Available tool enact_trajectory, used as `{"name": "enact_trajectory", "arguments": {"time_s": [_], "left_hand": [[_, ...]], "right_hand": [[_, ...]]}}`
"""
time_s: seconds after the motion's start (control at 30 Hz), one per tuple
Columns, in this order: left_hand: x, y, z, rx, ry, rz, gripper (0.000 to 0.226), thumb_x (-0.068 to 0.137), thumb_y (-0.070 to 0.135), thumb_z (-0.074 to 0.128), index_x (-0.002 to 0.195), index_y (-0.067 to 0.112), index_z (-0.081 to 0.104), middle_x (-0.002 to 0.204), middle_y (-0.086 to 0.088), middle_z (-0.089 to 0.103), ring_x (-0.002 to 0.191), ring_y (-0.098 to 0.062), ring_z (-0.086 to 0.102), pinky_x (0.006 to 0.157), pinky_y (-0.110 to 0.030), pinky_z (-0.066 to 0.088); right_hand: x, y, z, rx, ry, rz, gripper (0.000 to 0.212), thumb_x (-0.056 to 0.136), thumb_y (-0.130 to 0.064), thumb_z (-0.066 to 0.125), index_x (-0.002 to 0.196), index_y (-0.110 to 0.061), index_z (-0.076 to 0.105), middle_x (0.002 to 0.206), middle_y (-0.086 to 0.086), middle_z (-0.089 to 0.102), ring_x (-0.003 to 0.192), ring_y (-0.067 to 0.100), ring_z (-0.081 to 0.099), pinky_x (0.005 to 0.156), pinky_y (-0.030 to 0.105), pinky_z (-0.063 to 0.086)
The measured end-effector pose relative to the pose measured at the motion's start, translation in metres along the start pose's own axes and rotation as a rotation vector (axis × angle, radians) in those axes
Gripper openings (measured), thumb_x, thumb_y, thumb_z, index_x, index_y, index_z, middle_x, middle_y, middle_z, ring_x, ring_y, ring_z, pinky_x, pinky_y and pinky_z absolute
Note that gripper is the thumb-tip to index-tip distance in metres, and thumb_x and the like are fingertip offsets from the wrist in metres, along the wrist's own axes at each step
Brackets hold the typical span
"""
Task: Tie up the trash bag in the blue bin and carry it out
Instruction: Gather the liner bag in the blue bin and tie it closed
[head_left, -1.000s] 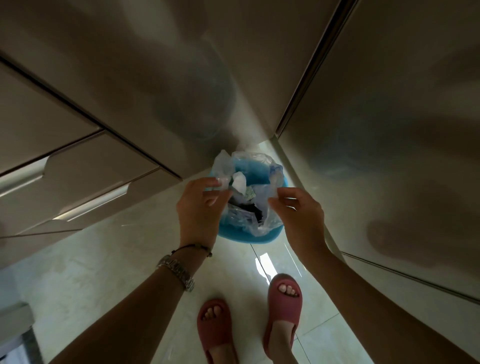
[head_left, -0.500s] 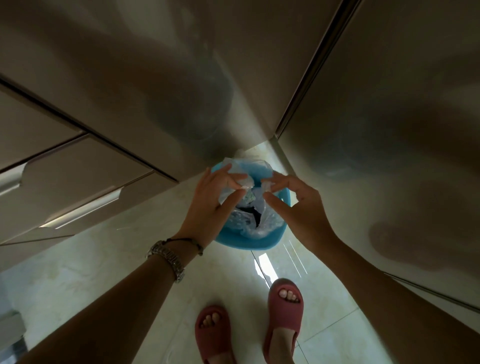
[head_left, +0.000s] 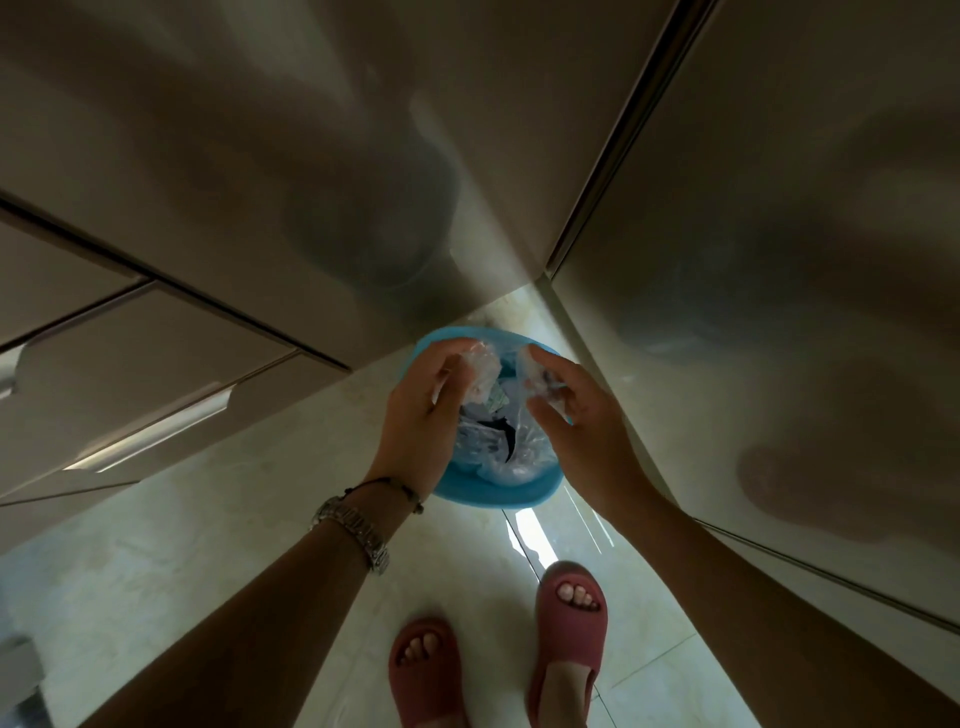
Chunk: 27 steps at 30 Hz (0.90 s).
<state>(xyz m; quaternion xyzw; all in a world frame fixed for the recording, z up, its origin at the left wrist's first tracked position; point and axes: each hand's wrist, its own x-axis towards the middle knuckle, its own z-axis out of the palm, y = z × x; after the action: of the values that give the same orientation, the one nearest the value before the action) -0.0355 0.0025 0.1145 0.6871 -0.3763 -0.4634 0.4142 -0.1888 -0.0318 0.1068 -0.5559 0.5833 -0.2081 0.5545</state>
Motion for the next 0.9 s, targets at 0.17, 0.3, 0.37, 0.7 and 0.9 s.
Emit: {"name": "enact_trajectory", "arguments": {"time_s": [0.17,0.3,0.37,0.7,0.9], "left_hand": [[0.002,0.001,0.004,-0.102,-0.005,-0.022,0.017,0.088,0.009,0.06,0.097,0.023,0.058,0.083,0.01,0.063,0.075,0.005,0.062,0.067,-0.011,0.049],[0.005,0.002,0.005,-0.242,-0.085,-0.135,0.03,0.084,0.006,0.063,0.106,0.026,0.055,0.091,0.004,0.065,0.084,-0.009,0.064,0.069,-0.015,0.053],[0.005,0.002,0.006,-0.276,-0.139,-0.152,0.037,0.085,0.006,0.062,0.105,0.036,0.054,0.099,0.005,0.062,0.092,-0.011,0.062,0.074,-0.019,0.054],[0.01,0.001,0.006,-0.33,-0.242,-0.279,0.017,0.084,0.008,0.065,0.1,0.012,0.07,0.101,-0.006,0.071,0.095,-0.015,0.068,0.083,-0.027,0.056],[0.007,0.001,0.008,-0.331,-0.16,-0.297,0.021,0.08,0.014,0.069,0.1,0.009,0.066,0.095,-0.006,0.069,0.092,-0.02,0.066,0.085,-0.037,0.053]], "right_hand": [[0.005,-0.005,0.0,0.076,0.047,0.041,0.029,0.09,-0.013,0.06,0.118,-0.019,0.055,0.108,-0.006,0.064,0.095,0.005,0.065,0.084,0.015,0.054],[0.008,-0.008,0.0,0.124,0.067,0.074,0.017,0.086,-0.009,0.064,0.095,-0.018,0.052,0.099,0.007,0.071,0.086,0.013,0.071,0.069,0.012,0.055],[0.009,-0.008,0.0,0.086,0.069,0.073,0.015,0.086,-0.009,0.064,0.091,-0.02,0.055,0.096,0.005,0.071,0.082,0.009,0.07,0.07,0.01,0.054],[0.007,-0.016,-0.008,0.095,-0.136,0.141,0.036,0.08,-0.014,0.072,0.113,-0.01,0.059,0.11,0.005,0.07,0.101,0.015,0.067,0.092,0.027,0.054],[0.004,-0.018,-0.01,0.125,-0.137,0.173,0.024,0.081,-0.022,0.07,0.104,-0.017,0.064,0.101,-0.004,0.07,0.094,0.009,0.067,0.083,0.018,0.053]]}}
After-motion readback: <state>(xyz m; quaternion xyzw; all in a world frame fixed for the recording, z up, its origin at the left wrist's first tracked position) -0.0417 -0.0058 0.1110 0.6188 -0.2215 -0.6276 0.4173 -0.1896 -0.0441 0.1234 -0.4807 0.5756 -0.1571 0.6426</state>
